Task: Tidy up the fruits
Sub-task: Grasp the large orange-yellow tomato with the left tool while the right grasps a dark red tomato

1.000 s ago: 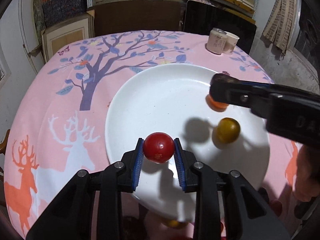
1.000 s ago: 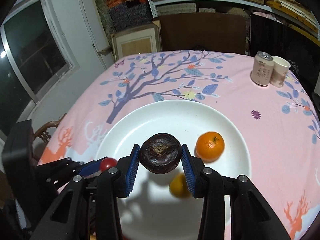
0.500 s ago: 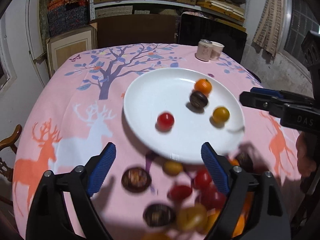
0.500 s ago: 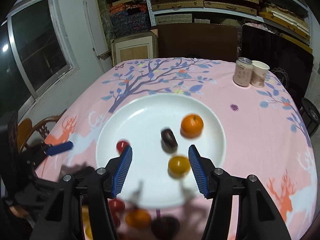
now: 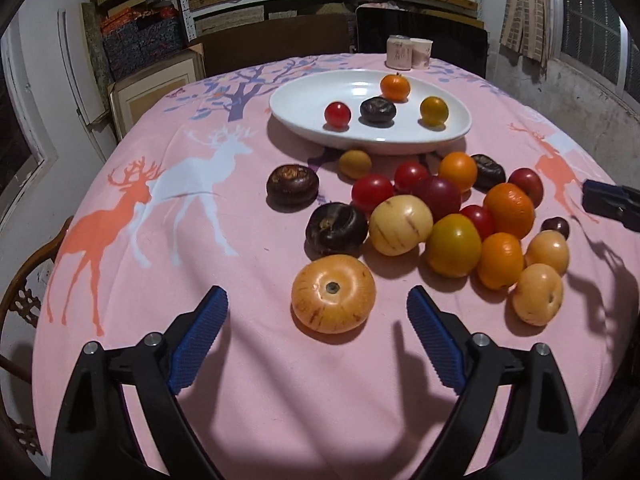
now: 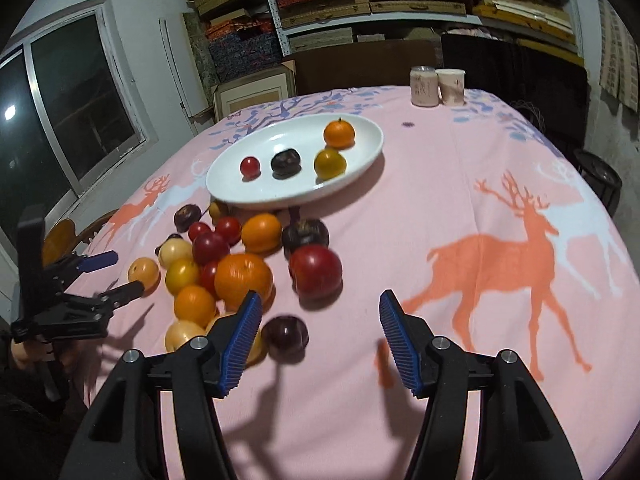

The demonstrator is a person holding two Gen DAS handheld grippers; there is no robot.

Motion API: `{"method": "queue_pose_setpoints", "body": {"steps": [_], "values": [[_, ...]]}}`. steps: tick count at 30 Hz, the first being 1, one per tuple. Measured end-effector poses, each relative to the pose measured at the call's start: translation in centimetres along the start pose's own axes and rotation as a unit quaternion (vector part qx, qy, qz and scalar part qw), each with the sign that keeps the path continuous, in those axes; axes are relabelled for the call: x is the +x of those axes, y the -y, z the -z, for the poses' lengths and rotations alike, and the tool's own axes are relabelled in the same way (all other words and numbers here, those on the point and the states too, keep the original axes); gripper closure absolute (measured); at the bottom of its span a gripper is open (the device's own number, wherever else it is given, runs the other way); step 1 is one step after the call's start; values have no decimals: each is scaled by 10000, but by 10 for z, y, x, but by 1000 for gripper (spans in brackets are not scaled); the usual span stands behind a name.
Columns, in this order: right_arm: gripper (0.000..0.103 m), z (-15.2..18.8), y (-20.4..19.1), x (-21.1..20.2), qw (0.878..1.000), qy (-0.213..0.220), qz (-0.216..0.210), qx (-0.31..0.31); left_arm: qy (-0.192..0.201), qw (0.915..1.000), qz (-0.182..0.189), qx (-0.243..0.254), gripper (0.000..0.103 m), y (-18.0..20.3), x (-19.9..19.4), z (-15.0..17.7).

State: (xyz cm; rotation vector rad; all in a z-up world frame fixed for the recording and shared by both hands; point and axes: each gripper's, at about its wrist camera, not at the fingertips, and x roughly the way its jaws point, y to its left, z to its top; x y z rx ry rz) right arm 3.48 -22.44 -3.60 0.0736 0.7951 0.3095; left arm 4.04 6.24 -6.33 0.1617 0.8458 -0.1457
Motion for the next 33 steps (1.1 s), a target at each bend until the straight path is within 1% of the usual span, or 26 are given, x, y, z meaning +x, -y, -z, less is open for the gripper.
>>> {"method": "queue_pose_setpoints", "body": {"steps": [1,2,3,5,6,8,10,13,15,17,23,31,33], "values": [[41,3,-2,-1,10000,-12,69,-52,-63,10000,2,-5,30,1,5,-1],[41,5,-3,-1,9999,-16,109,-89,-141,9999,-4,-12,44,2,10,-2],[41,7,-5,-1,9999,-28,116,-123,-207,9998,-15,-17,48,2,14,-2],[41,10,-9,1,9997,-92,52,-213,-95,9999,40,-54,57,1,12,-3],[41,12,-12,3,9995,-130,62,-290,-56,9999,63,-65,58,0,11,-2],[42,14,-18,7,9989,-155,116,-433,4,9999,88,-118,60,-1,9,-1],[51,17,-22,12,9983,-234,96,-533,48,9996,175,-226,60,-5,9,-1],[57,19,-22,17,9983,-332,1,-486,86,9991,249,-332,60,-7,8,-1],[57,19,-19,19,9983,-357,1,-453,72,9993,227,-303,60,-6,8,-1],[57,18,-17,22,9983,-422,-100,-386,56,9992,237,-303,60,-6,9,-2],[58,11,-20,38,9976,-564,-225,-332,52,9991,257,-322,60,-7,9,-2],[59,3,-33,46,9973,-523,-258,-437,44,9992,251,-316,60,-7,9,-2],[62,2,-34,50,9974,-536,-246,-424,45,9991,256,-321,60,-7,9,-2]]}}
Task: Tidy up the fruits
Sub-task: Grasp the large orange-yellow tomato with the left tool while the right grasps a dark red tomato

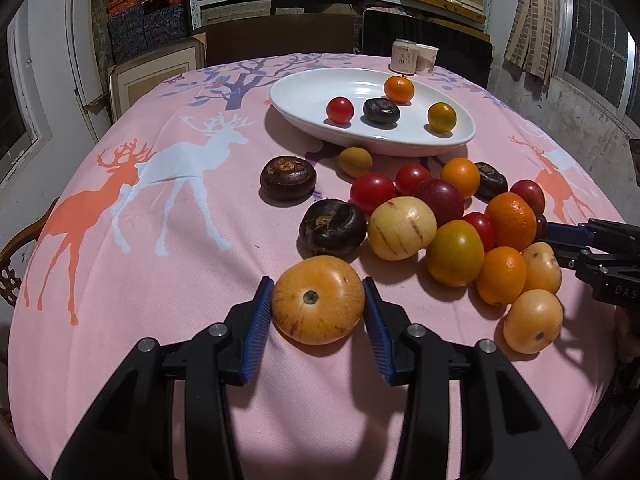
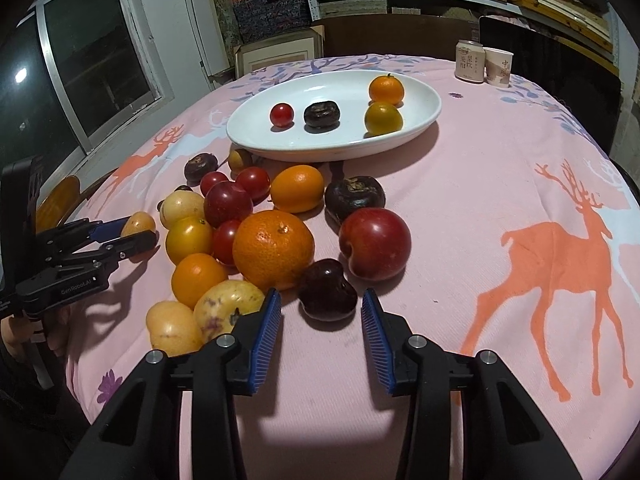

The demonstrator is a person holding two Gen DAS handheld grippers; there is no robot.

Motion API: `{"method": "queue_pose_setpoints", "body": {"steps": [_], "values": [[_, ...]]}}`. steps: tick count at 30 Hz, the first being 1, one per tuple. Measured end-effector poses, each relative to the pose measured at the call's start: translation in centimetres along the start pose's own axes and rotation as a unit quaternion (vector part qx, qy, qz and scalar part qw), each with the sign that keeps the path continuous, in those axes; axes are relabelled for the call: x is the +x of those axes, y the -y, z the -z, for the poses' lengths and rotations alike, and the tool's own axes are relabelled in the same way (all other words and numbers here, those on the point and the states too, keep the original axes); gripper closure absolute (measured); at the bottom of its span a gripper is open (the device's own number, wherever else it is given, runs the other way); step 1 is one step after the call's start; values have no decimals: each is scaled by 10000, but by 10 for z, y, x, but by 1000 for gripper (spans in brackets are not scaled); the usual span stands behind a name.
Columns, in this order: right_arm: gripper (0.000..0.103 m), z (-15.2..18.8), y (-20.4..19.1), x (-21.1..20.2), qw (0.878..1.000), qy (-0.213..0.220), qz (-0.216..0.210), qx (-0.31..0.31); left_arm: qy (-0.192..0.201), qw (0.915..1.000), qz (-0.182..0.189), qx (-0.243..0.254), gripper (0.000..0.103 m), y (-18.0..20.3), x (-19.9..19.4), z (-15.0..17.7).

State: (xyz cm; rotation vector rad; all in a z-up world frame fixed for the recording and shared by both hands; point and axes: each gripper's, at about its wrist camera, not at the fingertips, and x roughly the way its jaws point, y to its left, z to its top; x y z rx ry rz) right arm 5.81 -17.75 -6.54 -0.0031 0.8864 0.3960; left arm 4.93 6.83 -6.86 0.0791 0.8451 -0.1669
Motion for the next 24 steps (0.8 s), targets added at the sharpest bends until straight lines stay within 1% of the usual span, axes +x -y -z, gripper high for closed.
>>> {"method": "queue_pose_setpoints", "body": {"steps": [2,5,7,12,24], "values": [[63,-2,1,1,10000,3,3,50,-1,10000,0,2,60,0,0,0],[65,-2,0,2,10000,22,49,34,-2,10000,-3,6,60,0,0,0],[71,-2,1,3,10000,23,80,41,2,10000,0,0,60,0,0,0],[72,1,7,1,9998,56,-62,202,7,10000,1,-9,60,0,0,0],[72,10,20,-12,9978,309,-339,485,94,9999,25,-67,60,-1,-4,1]]}}
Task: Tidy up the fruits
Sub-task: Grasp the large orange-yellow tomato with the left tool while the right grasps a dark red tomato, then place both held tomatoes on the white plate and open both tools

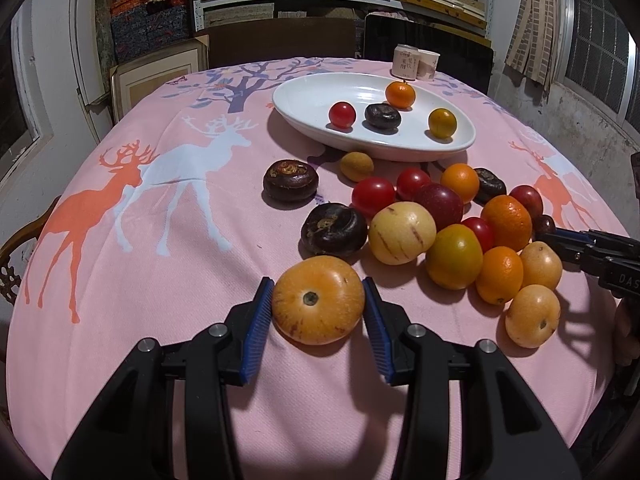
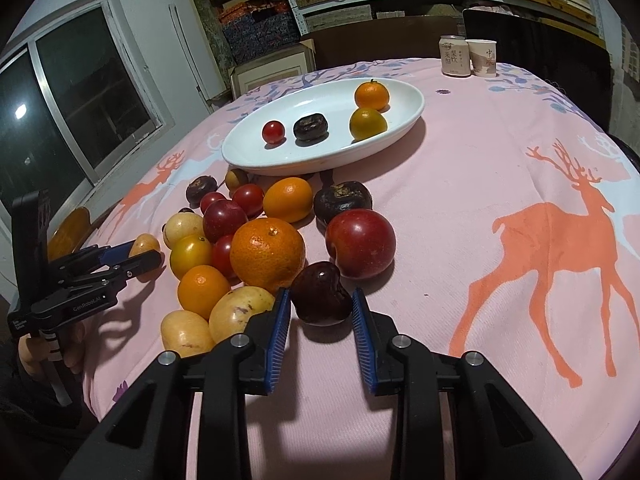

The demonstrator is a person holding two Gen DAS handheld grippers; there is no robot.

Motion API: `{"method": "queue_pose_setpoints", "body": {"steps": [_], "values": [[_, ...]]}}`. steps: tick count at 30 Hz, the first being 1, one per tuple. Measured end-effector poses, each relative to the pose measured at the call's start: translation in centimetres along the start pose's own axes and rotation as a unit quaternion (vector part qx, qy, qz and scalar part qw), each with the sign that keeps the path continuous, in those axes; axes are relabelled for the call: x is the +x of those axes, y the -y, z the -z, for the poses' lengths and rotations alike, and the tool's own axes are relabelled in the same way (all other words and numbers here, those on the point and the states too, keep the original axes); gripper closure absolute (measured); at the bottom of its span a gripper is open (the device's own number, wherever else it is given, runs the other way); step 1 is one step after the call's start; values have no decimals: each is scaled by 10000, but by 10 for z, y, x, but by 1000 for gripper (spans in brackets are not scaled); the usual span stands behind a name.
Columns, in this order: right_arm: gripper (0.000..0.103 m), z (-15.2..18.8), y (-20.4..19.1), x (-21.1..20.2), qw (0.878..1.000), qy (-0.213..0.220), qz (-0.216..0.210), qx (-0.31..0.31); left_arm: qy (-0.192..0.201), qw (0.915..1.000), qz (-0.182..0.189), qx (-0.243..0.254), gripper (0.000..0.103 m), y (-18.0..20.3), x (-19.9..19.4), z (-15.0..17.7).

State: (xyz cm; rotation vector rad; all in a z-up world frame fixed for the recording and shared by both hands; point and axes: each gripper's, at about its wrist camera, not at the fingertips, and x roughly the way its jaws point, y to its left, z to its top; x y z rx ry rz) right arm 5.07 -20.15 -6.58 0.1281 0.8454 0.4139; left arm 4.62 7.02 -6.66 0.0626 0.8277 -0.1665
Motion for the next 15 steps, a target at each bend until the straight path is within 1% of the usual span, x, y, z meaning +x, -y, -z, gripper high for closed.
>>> {"method": "queue_pose_setpoints", "body": {"steps": [7,12,15], "values": [[72,2,4,-7,9998,113,-109,108,126,9999,61,-39,60,-2,-5,1],[72,5,9,-15,9997,175,-116,159,331,9994,103,-9,60,0,-14,1],[72,4,13,-21,9994,219,-162,236,337,9993,181,-20,60,1,-16,2]]}}
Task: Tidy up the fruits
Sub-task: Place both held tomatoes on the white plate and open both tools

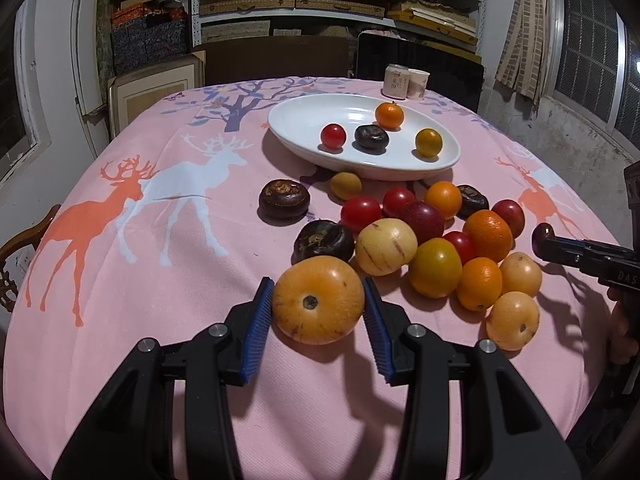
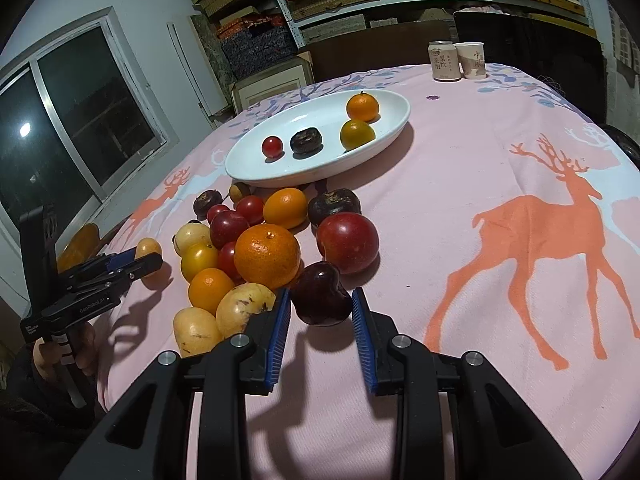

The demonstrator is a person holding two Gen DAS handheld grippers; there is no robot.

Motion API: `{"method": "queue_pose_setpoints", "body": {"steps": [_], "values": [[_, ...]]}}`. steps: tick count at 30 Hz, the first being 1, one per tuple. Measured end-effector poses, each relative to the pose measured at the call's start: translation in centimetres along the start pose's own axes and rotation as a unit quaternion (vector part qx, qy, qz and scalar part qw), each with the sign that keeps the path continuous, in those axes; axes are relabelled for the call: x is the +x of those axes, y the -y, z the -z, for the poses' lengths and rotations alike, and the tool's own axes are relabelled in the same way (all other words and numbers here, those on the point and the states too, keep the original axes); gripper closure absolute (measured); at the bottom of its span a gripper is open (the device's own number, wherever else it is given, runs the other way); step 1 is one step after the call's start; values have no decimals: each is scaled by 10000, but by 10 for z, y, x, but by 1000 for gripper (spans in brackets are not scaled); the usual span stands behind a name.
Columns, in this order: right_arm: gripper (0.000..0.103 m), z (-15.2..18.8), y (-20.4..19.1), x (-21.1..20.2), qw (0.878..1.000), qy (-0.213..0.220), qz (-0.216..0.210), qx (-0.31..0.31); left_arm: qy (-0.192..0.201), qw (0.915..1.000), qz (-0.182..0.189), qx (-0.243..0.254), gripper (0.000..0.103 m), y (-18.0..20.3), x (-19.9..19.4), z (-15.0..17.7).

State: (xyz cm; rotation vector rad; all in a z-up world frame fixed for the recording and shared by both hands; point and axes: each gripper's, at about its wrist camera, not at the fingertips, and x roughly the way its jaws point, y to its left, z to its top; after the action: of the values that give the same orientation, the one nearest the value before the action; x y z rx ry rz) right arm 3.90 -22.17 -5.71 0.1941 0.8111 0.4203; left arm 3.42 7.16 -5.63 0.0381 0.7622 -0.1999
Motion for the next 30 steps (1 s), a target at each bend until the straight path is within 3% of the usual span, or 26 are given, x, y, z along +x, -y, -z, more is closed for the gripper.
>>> {"method": "queue_pose_setpoints", "body": {"steps": [8,16,22,30], "values": [[72,-17,-5,-18,9997,228,-35,-108,-65,9998,170,34,60,11,-7,-11],[71,-82,-6,-16,9989,398,60,-249,88,9991,230,336,60,24,1,-66],[71,-145,-2,19,9993,322,76,-146,-18,9995,160,274,60,14,48,-129],[71,-193,18,120,9984,-201,507,151,-483,9987,132,-81,60,-5,148,-209]]}}
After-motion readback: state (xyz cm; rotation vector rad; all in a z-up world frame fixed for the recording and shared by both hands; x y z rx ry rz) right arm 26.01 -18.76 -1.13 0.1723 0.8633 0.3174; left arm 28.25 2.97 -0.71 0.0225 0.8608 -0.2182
